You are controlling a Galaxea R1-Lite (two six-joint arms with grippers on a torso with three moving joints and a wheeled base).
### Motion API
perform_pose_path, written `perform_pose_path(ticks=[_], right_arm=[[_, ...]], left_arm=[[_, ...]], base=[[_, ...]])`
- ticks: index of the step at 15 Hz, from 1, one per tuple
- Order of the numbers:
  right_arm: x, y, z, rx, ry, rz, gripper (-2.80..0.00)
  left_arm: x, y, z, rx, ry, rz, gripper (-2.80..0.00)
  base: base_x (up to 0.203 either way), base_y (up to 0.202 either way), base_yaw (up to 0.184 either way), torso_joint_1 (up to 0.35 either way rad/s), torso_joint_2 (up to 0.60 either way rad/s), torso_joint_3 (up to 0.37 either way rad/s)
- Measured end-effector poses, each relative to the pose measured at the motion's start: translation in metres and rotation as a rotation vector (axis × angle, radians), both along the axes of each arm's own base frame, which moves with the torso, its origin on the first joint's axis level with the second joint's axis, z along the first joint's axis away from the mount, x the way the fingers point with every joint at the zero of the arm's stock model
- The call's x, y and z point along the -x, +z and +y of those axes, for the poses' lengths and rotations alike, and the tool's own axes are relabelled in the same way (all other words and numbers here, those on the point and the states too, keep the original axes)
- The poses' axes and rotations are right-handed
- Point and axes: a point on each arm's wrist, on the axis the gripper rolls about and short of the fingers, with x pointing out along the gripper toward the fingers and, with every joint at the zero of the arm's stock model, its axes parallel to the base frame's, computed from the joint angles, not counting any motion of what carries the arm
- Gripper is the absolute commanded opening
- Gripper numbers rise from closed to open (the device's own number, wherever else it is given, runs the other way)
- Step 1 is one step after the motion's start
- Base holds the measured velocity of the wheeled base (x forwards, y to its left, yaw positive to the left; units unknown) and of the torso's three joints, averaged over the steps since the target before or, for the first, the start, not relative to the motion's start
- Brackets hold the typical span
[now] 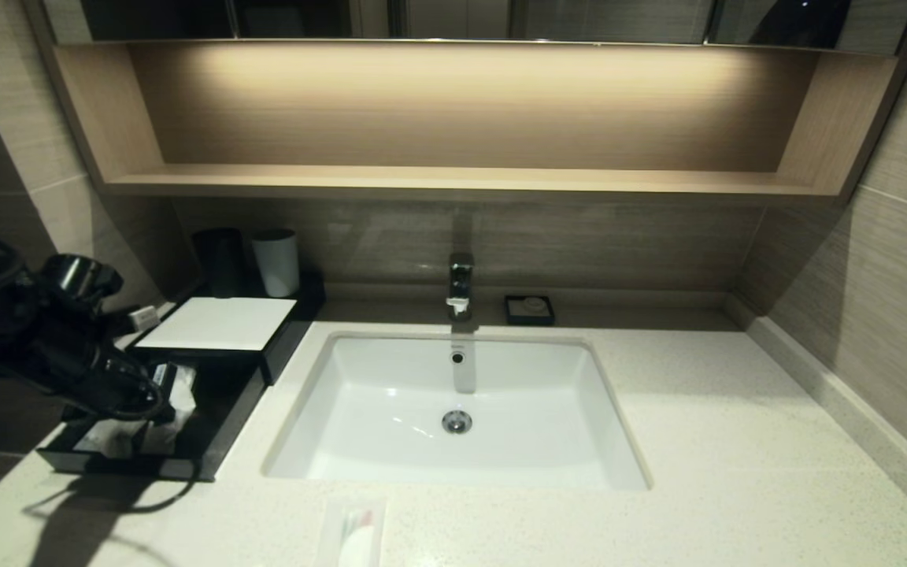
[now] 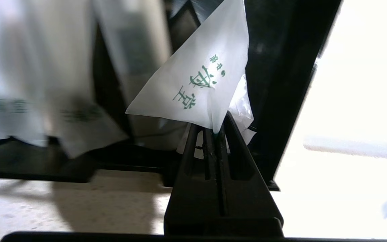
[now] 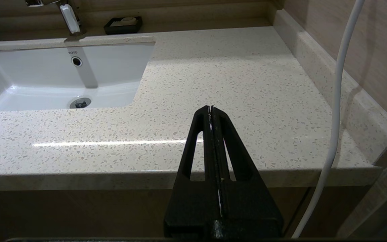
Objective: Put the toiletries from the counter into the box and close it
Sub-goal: Place the bathroom toiletry into the drawer
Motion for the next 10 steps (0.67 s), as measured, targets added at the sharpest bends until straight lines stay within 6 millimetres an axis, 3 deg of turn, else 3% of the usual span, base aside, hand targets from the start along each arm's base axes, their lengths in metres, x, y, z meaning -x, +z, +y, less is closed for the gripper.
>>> perform_pose_path(ticks=[5, 10], right_arm=[[0.000, 0.000, 0.000, 0.000, 0.000, 0.000, -2.80], [0.000, 0.000, 0.000, 0.000, 0.001, 0.000, -2.80]], left_arm=[[-0.001, -0.007, -0.008, 0.098, -0.057, 0.020, -2.80], [-0.002, -0.017, -0.006, 0.053, -0.037, 0.085, -2.80]], base=[[0.000, 0.000, 0.000, 0.000, 0.00, 0.000], [0.000, 0.000, 0.000, 0.000, 0.00, 0.000]])
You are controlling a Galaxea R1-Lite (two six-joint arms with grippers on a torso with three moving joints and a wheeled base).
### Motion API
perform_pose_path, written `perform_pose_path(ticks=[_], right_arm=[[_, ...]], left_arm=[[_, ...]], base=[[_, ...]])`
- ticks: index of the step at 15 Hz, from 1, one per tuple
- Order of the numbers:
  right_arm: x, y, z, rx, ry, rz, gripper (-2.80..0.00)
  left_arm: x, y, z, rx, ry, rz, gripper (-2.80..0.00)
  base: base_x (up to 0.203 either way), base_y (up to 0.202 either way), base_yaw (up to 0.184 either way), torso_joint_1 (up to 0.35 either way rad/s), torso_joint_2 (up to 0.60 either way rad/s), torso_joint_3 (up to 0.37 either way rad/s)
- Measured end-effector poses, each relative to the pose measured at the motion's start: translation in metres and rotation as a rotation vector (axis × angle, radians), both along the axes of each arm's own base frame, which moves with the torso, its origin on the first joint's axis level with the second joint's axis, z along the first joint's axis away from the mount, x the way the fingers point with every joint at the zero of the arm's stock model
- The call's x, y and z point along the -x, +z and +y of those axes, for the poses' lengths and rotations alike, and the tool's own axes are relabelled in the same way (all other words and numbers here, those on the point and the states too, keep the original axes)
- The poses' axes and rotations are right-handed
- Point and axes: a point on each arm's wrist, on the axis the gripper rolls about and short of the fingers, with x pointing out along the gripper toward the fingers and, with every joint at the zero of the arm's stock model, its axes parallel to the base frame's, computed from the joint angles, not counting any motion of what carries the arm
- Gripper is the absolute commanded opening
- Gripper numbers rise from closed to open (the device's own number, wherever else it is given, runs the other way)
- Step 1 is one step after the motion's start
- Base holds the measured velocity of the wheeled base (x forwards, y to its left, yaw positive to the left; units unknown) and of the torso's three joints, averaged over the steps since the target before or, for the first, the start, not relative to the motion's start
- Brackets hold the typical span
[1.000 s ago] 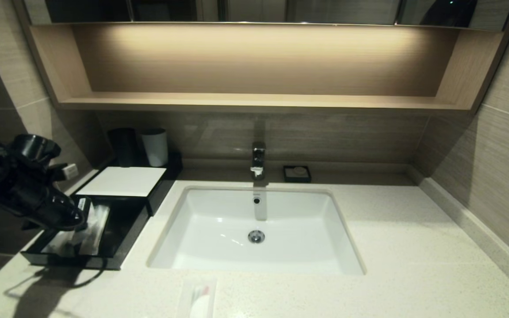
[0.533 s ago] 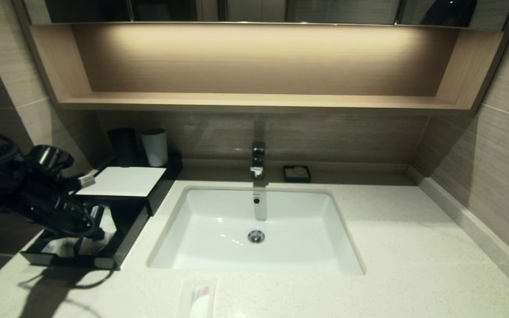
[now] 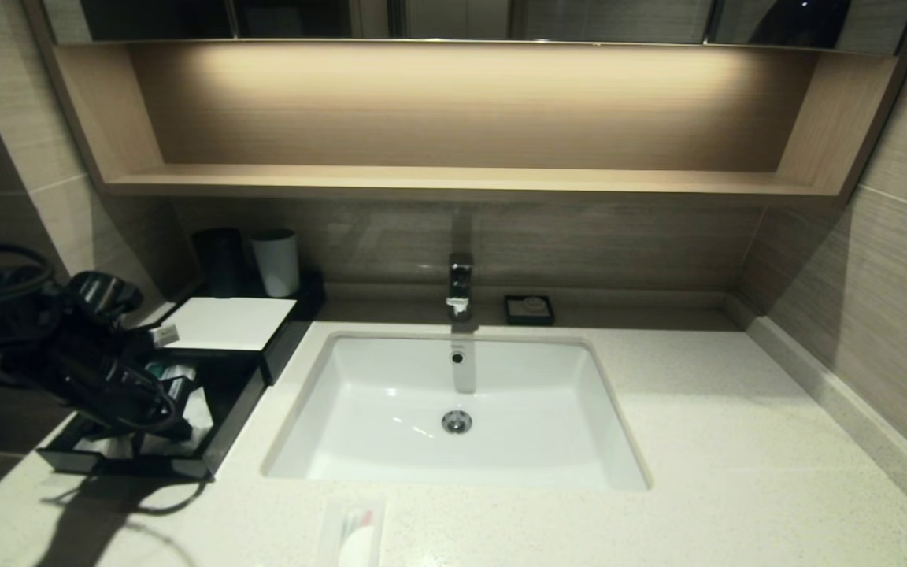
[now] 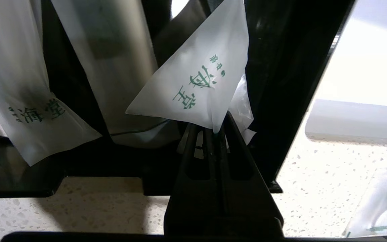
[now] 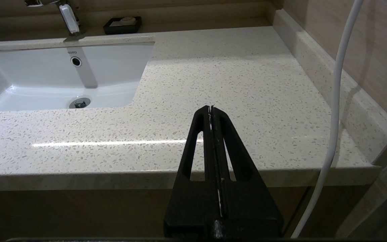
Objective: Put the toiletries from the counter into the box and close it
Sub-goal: Place the bathroom toiletry into the drawer
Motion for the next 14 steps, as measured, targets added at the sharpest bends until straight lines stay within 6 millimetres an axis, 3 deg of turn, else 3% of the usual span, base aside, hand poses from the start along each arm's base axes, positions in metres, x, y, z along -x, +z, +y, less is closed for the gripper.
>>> perform_pose_path(ticks=[8, 9, 14], right_arm=[[0.0000, 0.0000, 0.0000, 0.000, 0.000, 0.000, -2.80], [0.0000, 0.0000, 0.0000, 0.000, 0.000, 0.000, -2.80], [0.0000, 0.0000, 0.0000, 0.000, 0.000, 0.000, -2.80]], left_arm=[[0.0020, -0.0081, 0.0073, -0.030, -0.014, 0.023, -2.80], [0.0019, -0.0068, 0.0077, -0.030, -0.010, 0.014, 0.00], [0.0028, -0.0049, 0.0073, -0.026, -0.010, 0.013, 0.00]], base=[[0.000, 0.000, 0.000, 0.000, 0.00, 0.000], [0.000, 0.000, 0.000, 0.000, 0.00, 0.000], [0.000, 0.000, 0.000, 0.000, 0.00, 0.000]])
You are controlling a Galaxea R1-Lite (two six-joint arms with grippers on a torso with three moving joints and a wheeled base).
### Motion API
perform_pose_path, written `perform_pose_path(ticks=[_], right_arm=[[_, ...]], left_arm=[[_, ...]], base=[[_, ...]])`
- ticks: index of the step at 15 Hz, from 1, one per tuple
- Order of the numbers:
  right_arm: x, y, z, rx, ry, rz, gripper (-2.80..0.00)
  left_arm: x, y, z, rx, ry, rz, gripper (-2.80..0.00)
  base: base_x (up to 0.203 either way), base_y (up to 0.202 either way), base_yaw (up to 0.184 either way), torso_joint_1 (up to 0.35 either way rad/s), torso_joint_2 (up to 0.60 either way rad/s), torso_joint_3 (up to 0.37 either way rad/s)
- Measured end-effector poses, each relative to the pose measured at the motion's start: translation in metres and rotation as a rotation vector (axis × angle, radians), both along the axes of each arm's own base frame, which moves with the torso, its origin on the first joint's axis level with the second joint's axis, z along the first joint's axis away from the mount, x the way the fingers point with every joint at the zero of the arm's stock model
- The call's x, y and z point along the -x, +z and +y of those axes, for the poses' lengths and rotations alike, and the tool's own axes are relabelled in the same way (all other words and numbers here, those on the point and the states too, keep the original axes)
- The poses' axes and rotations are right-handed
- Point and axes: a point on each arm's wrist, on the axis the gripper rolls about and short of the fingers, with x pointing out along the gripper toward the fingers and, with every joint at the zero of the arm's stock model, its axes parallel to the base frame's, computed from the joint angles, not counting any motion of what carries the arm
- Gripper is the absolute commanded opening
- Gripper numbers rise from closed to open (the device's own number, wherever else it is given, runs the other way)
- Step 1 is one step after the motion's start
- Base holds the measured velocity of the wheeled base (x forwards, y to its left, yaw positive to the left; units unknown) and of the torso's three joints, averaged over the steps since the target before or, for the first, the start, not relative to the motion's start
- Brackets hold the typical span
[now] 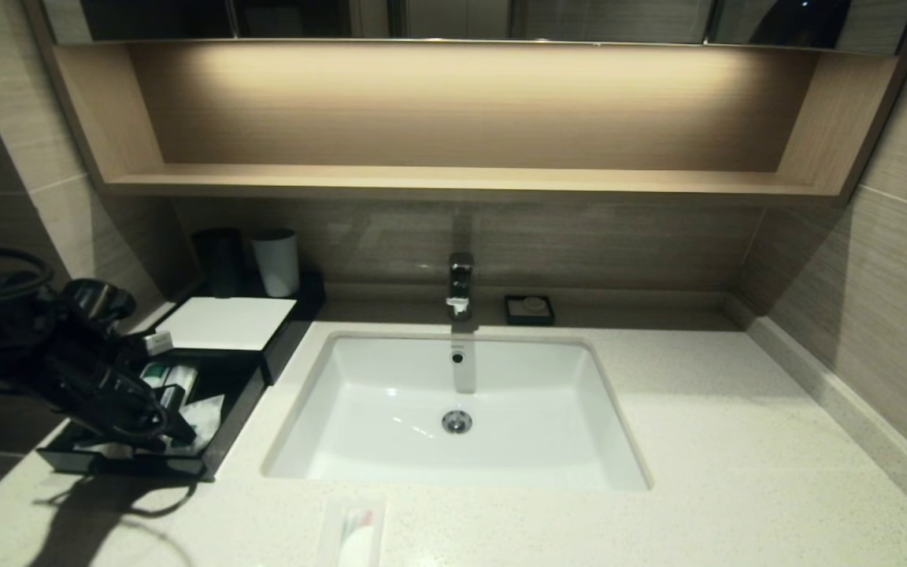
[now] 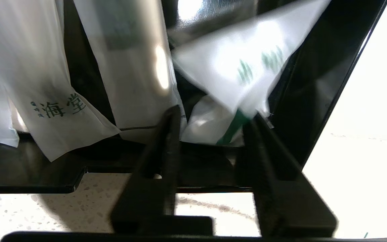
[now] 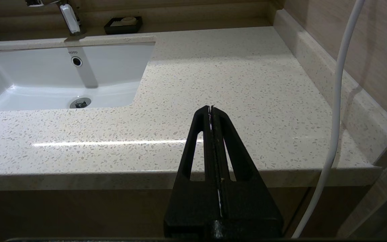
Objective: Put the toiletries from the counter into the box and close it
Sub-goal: Place the bathroom toiletry into the drawer, then pick up the bathroom toiletry
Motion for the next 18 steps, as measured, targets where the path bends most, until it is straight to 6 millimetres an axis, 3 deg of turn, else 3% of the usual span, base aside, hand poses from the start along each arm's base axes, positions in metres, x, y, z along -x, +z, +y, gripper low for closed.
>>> perform_pose_path(ticks=[5, 8, 9, 12, 15, 18], right_arm=[[0.000, 0.000, 0.000, 0.000, 0.000, 0.000, -2.80], [0.000, 0.000, 0.000, 0.000, 0.000, 0.000, -2.80], [0.000, 0.000, 0.000, 0.000, 0.000, 0.000, -2.80], [0.000, 0.000, 0.000, 0.000, 0.000, 0.000, -2.80], [0.000, 0.000, 0.000, 0.000, 0.000, 0.000, -2.80], [0.000, 0.000, 0.000, 0.000, 0.000, 0.000, -2.80]], left_arm=[[0.005, 0.011, -0.001, -0.015, -0.006, -0.034, 0.00], [0.014, 0.030, -0.002, -0.039, -0.003, -0.093, 0.00], [0.019, 0.041, -0.004, -0.051, -0.004, -0.120, -2.80], [0.049, 0.067, -0.022, -0.107, -0.070, -0.167, -2.80], [0.078, 0.063, -0.057, -0.151, -0.212, -0.151, -2.80], [0.093, 0.055, -0.100, -0.179, -0.352, -0.157, -2.80]], base=[[0.000, 0.000, 0.000, 0.000, 0.00, 0.000], [0.000, 0.000, 0.000, 0.000, 0.00, 0.000], [0.000, 0.000, 0.000, 0.000, 0.00, 0.000], [0.000, 0.000, 0.000, 0.000, 0.00, 0.000], [0.000, 0.000, 0.000, 0.000, 0.00, 0.000], [0.000, 0.000, 0.000, 0.000, 0.00, 0.000]])
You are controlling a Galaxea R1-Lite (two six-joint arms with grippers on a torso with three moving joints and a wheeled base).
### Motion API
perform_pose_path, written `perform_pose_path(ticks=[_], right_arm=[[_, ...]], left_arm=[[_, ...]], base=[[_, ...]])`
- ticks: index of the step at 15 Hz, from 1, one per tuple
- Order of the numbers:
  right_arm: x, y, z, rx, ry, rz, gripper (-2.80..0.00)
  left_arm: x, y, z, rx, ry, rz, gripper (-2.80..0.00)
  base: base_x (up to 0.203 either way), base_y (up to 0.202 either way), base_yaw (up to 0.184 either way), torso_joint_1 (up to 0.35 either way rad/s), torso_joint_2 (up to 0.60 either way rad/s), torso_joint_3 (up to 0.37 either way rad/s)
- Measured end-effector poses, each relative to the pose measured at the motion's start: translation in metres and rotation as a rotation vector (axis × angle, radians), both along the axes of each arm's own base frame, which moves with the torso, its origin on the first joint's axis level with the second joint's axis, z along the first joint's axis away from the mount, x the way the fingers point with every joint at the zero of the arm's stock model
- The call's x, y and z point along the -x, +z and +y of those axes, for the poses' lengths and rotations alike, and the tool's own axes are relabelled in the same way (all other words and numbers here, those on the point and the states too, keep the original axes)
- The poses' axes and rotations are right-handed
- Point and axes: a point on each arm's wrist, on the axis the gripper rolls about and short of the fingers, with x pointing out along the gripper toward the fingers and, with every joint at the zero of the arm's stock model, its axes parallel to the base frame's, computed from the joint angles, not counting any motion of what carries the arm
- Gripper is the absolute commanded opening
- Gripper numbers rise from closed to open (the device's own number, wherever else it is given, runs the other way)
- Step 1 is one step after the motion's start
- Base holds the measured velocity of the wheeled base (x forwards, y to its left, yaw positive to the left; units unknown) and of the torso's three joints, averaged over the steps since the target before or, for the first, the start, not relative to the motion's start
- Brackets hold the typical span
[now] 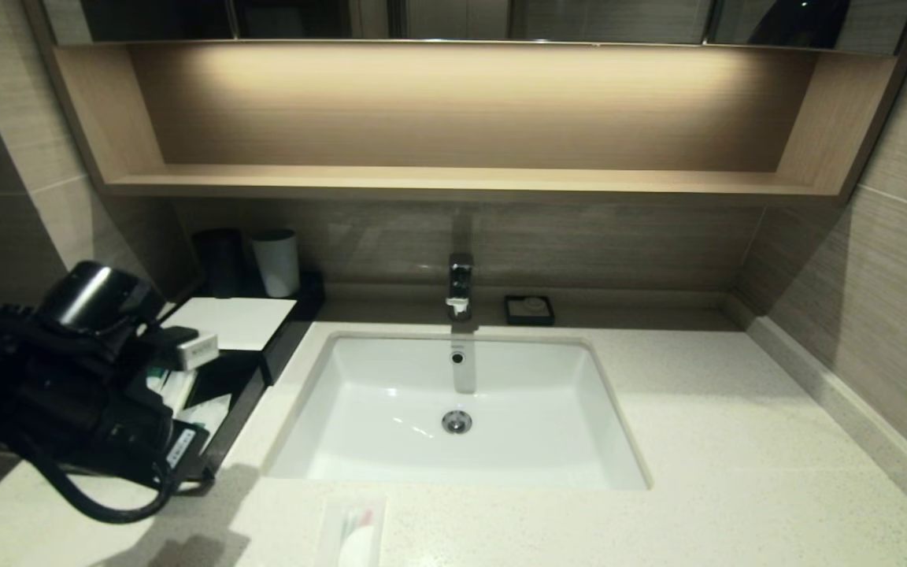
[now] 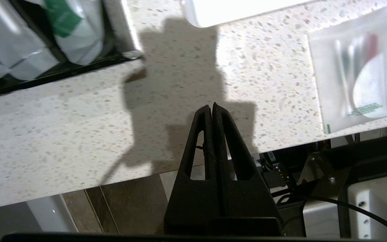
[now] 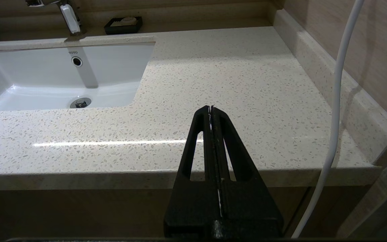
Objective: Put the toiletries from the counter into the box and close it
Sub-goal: Pick up the bathroom toiletry
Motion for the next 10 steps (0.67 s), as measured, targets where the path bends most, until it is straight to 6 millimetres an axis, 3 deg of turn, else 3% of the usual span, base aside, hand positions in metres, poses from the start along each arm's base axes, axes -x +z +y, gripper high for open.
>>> perform_pose_path(ticks=[3, 4, 6, 10], right_arm=[[0.000, 0.000, 0.000, 0.000, 0.000, 0.000, -2.80], [0.000, 0.000, 0.000, 0.000, 0.000, 0.000, -2.80], [0.000, 0.000, 0.000, 0.000, 0.000, 0.000, -2.80], [0.000, 0.000, 0.000, 0.000, 0.000, 0.000, -2.80]], left_arm=[[0.006, -0.018, -0.027, 0.015, -0.083, 0.069, -2.80], [0.009, -0.022, -0.035, 0.027, -0.124, 0.086, 0.00], [0.010, -0.027, -0.047, 0.031, -0.171, 0.112, 0.00], [-0.008, -0.032, -0.061, 0.005, -0.187, 0.170, 0.00]], base=[[0.000, 0.000, 0.000, 0.000, 0.00, 0.000], [0.000, 0.000, 0.000, 0.000, 0.00, 0.000], [0.000, 0.000, 0.000, 0.000, 0.00, 0.000], [0.000, 0.000, 0.000, 0.000, 0.00, 0.000]])
